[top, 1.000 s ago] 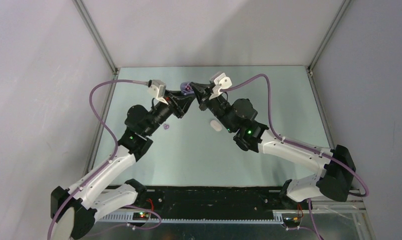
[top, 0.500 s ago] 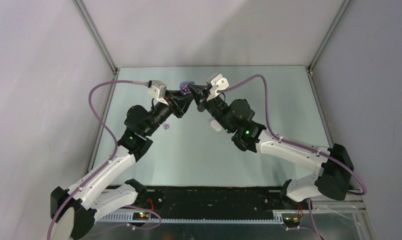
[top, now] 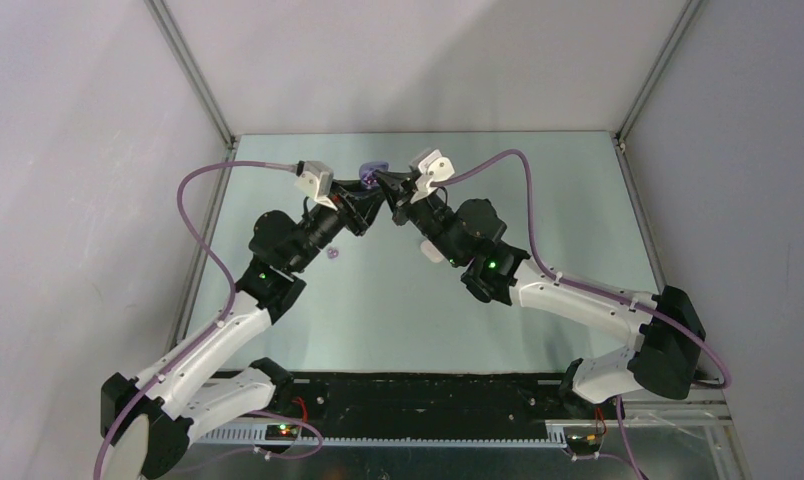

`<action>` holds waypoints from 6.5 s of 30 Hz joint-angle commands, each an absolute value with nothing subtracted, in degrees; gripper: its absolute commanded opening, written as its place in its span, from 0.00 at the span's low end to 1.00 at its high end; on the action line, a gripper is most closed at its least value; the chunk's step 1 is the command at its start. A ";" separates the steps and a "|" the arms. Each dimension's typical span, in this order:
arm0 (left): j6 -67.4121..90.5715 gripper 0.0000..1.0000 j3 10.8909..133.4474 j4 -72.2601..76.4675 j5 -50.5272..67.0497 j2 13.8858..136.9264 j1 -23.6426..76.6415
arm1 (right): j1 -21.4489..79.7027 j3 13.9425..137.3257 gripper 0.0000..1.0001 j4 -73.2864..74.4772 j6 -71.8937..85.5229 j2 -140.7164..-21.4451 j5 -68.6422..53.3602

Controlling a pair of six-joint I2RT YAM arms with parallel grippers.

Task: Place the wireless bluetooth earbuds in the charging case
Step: Place the earbud in the charging case, then move the earbud to the center of the board, then pick up the earbud from the center of the board.

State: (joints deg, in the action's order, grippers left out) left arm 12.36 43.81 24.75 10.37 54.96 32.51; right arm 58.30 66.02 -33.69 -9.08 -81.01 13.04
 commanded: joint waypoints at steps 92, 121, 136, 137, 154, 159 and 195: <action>14.67 0.00 47.54 -12.44 10.88 30.74 -6.05 | 54.48 136.77 0.42 34.77 -46.39 -149.50 -22.84; 15.64 0.00 45.80 -4.54 19.94 35.79 -6.79 | 47.01 91.40 0.11 43.13 -66.52 -112.72 -49.30; 12.40 0.00 44.07 -0.36 26.66 42.21 -3.88 | 41.66 57.63 0.50 33.20 -106.65 -93.89 -29.32; 12.40 0.00 44.01 -0.35 26.68 42.52 -3.65 | 41.57 58.02 0.51 32.86 -102.95 -93.40 -29.51; 12.26 0.00 42.91 -4.22 26.19 41.32 -2.09 | 41.91 61.67 0.24 43.99 -45.72 -84.44 -34.22; 11.80 0.00 42.98 -6.25 25.50 40.69 -2.08 | 42.17 58.24 0.22 36.79 -14.49 -85.29 -30.98; 13.48 0.00 39.42 -1.49 25.51 42.28 -2.09 | 54.90 50.67 0.32 33.80 -8.64 -90.98 -17.30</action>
